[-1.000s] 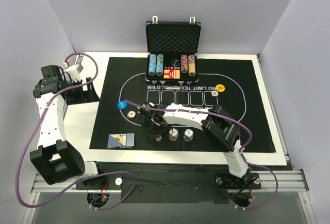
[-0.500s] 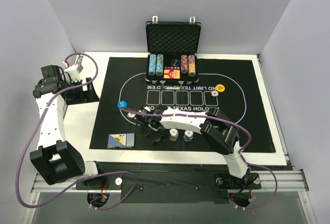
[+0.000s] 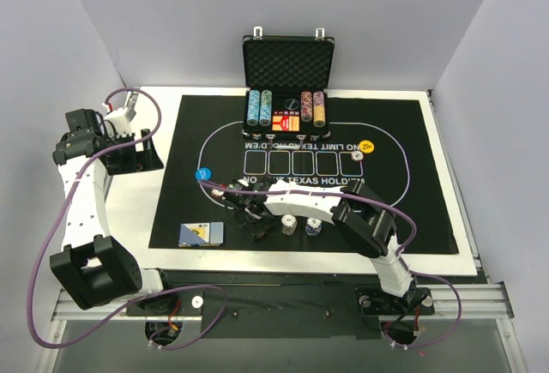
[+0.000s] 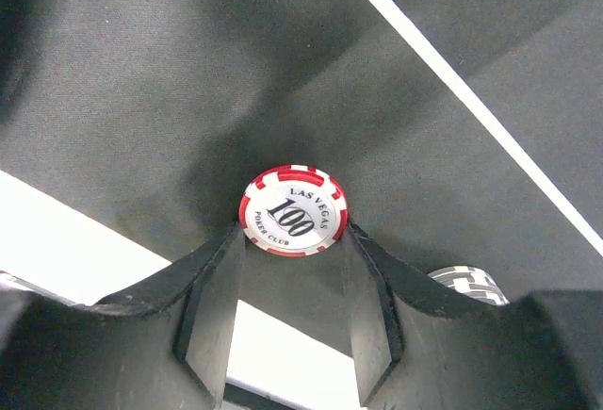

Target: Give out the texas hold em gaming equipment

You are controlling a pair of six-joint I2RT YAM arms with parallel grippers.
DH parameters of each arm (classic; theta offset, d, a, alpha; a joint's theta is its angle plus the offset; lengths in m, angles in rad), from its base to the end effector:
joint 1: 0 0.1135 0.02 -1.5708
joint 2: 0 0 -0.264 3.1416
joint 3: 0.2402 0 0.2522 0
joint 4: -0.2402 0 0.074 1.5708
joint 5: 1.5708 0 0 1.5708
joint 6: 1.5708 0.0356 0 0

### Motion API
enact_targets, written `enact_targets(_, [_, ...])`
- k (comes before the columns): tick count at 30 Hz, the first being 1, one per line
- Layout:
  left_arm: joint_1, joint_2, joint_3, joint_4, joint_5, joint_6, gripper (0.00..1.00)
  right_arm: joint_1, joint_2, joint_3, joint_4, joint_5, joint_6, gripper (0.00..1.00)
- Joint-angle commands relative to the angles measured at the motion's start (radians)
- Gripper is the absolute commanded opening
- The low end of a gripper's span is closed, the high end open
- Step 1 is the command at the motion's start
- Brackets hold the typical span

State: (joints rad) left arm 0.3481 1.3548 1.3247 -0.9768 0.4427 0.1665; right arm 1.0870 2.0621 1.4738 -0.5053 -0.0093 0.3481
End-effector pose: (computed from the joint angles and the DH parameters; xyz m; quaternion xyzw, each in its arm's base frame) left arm 0.2560 0.0767 0.3342 -0.0241 0.9388 -0.1349 0.3162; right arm 0.2006 0.3825 0.1629 -0.3519 0.9057 0.1588 0.1751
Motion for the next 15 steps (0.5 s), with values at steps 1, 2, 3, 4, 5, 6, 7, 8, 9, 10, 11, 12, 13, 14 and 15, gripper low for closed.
enact_targets(1, [0.009, -0.033, 0.03, 0.009, 0.005, 0.018, 0.96, -0.006, 0.072, 0.009, -0.071, 0.006, -0.023, 0.39])
enact_targets(2, [0.011, -0.033, 0.03, 0.007, 0.004, 0.018, 0.96, -0.006, 0.079, 0.013, -0.068, 0.006, -0.023, 0.4])
enact_targets(3, [0.009, -0.033, 0.033, 0.006, 0.005, 0.018, 0.96, -0.004, 0.081, 0.014, -0.07, 0.032, -0.023, 0.4])
enact_targets(4, [0.009, -0.034, 0.034, 0.004, 0.005, 0.018, 0.96, -0.006, 0.085, 0.017, -0.07, 0.035, -0.024, 0.4])
enact_targets(5, [0.011, -0.033, 0.036, 0.004, 0.008, 0.018, 0.96, -0.007, 0.089, 0.017, -0.068, 0.035, -0.023, 0.4])
enact_targets(6, [0.011, -0.033, 0.036, 0.004, 0.008, 0.019, 0.96, -0.006, 0.09, 0.017, -0.068, 0.035, -0.023, 0.39])
enact_targets(7, [0.011, -0.036, 0.036, 0.003, 0.007, 0.019, 0.96, -0.006, 0.092, 0.017, -0.065, 0.037, -0.021, 0.38])
enact_targets(8, [0.011, -0.034, 0.036, 0.003, 0.007, 0.019, 0.96, -0.006, 0.092, 0.016, -0.064, 0.038, -0.02, 0.36])
enact_targets(9, [0.009, -0.034, 0.036, 0.001, 0.005, 0.021, 0.96, -0.006, 0.087, 0.011, -0.059, 0.042, -0.018, 0.35])
enact_targets(10, [0.011, -0.034, 0.036, 0.0, 0.005, 0.024, 0.96, -0.007, 0.084, 0.008, -0.058, 0.045, -0.02, 0.31])
enact_targets(11, [0.011, -0.036, 0.036, 0.0, 0.004, 0.024, 0.96, -0.006, 0.078, 0.003, -0.052, 0.049, -0.017, 0.29])
enact_targets(12, [0.011, -0.034, 0.036, -0.002, 0.004, 0.024, 0.96, -0.006, 0.072, 0.0, -0.047, 0.052, -0.017, 0.24])
enact_targets(13, [0.011, -0.036, 0.037, -0.002, 0.004, 0.024, 0.96, -0.007, 0.061, -0.003, -0.047, 0.057, -0.017, 0.21])
enact_targets(14, [0.011, -0.033, 0.038, -0.002, 0.004, 0.024, 0.96, -0.009, 0.052, -0.003, -0.047, 0.068, -0.017, 0.18])
enact_targets(15, [0.012, -0.033, 0.039, -0.002, 0.004, 0.024, 0.96, -0.009, 0.035, -0.001, -0.047, 0.075, -0.017, 0.17])
